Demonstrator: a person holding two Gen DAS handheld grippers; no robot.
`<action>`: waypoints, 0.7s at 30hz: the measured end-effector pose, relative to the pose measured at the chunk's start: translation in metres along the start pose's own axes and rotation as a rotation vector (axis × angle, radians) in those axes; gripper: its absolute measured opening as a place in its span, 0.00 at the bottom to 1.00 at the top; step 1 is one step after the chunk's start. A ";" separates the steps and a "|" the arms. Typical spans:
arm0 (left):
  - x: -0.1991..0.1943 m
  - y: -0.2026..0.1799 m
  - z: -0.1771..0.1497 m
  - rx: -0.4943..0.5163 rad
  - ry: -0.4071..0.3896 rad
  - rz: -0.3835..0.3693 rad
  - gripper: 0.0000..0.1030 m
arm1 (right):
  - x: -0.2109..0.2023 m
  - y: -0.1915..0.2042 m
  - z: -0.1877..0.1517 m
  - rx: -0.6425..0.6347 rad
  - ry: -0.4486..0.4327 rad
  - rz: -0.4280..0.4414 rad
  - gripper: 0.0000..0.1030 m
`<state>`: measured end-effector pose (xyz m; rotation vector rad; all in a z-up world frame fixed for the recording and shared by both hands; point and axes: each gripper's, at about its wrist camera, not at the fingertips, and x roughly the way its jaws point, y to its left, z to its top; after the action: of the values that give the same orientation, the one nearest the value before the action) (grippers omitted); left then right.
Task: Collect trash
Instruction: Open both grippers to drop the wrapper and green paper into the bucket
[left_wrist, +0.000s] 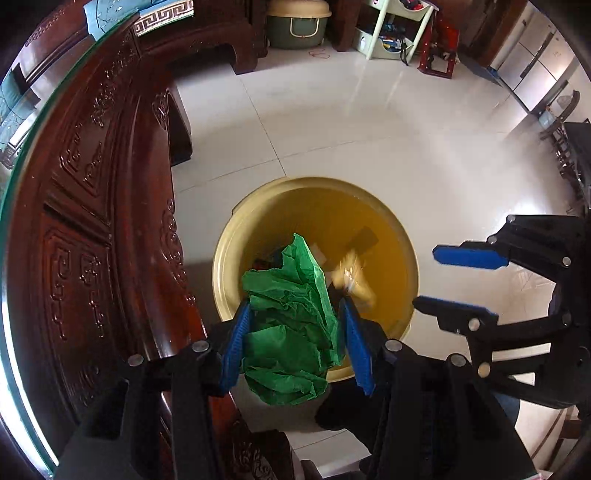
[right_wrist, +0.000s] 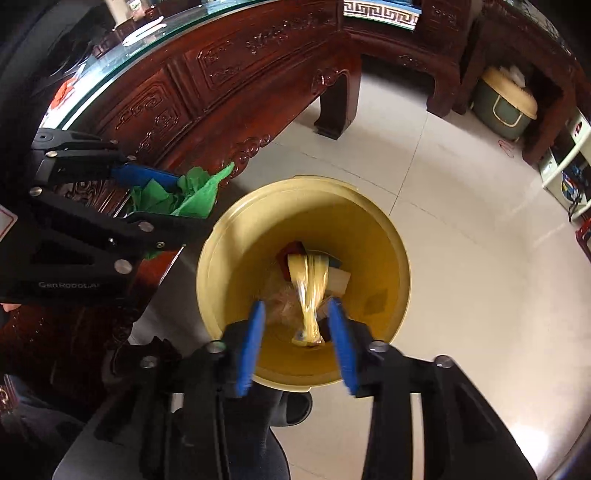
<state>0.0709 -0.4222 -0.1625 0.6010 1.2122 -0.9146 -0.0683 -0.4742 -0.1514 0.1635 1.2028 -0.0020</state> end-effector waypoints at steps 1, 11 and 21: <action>0.002 0.000 0.000 0.002 0.003 0.001 0.47 | 0.002 -0.001 0.001 -0.005 0.002 0.000 0.38; 0.010 -0.007 0.002 0.025 0.022 -0.008 0.47 | -0.003 -0.007 -0.002 -0.004 0.001 -0.022 0.41; 0.020 -0.011 0.006 0.036 0.047 -0.013 0.49 | -0.005 -0.016 -0.004 0.008 0.003 -0.032 0.43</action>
<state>0.0660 -0.4378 -0.1792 0.6470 1.2453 -0.9397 -0.0754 -0.4902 -0.1507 0.1511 1.2081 -0.0345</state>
